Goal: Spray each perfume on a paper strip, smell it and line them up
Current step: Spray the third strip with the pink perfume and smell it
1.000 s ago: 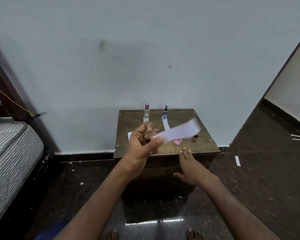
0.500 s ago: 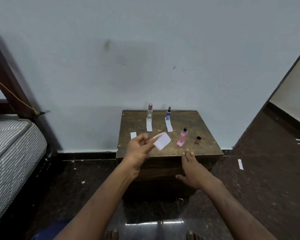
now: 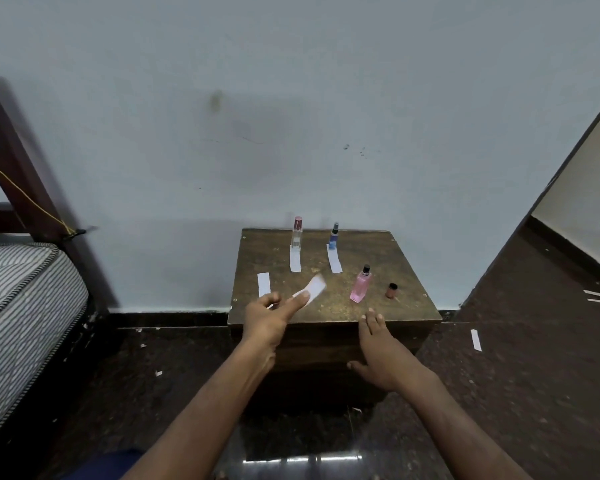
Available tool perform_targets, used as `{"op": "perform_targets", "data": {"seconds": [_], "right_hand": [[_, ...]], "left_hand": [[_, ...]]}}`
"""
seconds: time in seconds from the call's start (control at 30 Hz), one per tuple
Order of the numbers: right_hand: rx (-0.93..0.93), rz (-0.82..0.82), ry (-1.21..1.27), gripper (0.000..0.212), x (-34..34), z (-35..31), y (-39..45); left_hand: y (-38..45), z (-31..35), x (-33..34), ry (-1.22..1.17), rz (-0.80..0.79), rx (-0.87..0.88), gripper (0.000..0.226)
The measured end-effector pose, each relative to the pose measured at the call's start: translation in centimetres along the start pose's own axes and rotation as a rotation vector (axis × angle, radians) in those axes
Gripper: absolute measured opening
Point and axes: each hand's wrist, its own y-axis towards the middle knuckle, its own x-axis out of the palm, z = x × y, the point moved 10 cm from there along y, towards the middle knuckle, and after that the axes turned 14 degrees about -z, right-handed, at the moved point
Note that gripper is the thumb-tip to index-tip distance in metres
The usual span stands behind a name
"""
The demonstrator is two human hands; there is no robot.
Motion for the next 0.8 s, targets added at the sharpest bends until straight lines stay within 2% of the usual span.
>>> {"op": "perform_targets", "data": {"seconds": [0.03,0.1,0.17,0.2,0.23,0.3,0.37,0.4,0.47,0.53,0.6,0.63,0.7,0.73,0.77,0.8], "right_hand": [[-0.001,0.001,-0.004,0.101,-0.1,0.1,0.0],[-0.002,-0.006,-0.006,0.101,0.0,0.1,0.1],[-0.003,-0.006,-0.009,0.101,0.0,0.1,0.1],[-0.002,-0.004,-0.011,0.101,0.0,0.0,0.1],[0.000,-0.005,-0.010,0.101,0.0,0.0,0.1],[0.002,-0.008,-0.006,0.101,0.0,0.1,0.1],[0.001,-0.007,-0.007,0.102,0.1,0.1,0.2],[0.000,-0.004,-0.007,0.103,0.1,0.1,0.2],[-0.002,-0.006,-0.002,0.103,0.1,0.1,0.3],[-0.006,-0.011,-0.003,0.103,0.2,0.2,0.3],[-0.001,-0.008,-0.005,0.103,0.2,0.1,0.2],[0.004,-0.006,-0.004,0.103,0.2,0.1,0.3],[0.014,-0.010,0.002,0.104,0.3,0.2,0.4],[0.017,-0.011,0.004,0.104,0.3,0.1,0.4],[0.017,-0.008,0.003,0.104,0.3,0.1,0.4],[0.017,-0.005,0.002,0.103,0.2,0.1,0.4]], "left_hand": [[0.1,0.9,1.0,-0.063,-0.124,0.069,0.069],[-1.1,3.1,4.7,-0.202,-0.509,0.191,0.068],[-2.8,4.6,6.7,-0.296,-0.719,0.221,0.060],[-2.7,4.4,6.7,-0.292,-0.712,0.206,0.053],[-2.0,3.6,5.9,-0.243,-0.608,0.163,0.042],[-0.6,1.0,2.8,-0.085,-0.267,-0.002,0.031],[-0.7,-0.6,0.7,-0.024,-0.038,-0.102,0.056],[-0.6,-0.4,0.7,-0.067,-0.033,-0.084,0.069],[0.0,1.3,2.4,-0.185,-0.246,0.078,0.080],[-1.4,3.7,5.2,-0.356,-0.559,0.223,0.064],[-2.9,5.3,6.8,-0.446,-0.734,0.264,0.047],[-2.6,5.0,6.5,-0.394,-0.688,0.246,0.036],[-1.3,2.9,4.1,-0.155,-0.389,0.106,0.026],[-1.0,1.7,2.6,-0.033,-0.234,0.014,0.039],[-1.1,0.8,1.6,-0.002,-0.124,-0.061,0.063],[-1.2,0.3,1.4,-0.051,-0.101,-0.095,0.084]]}}
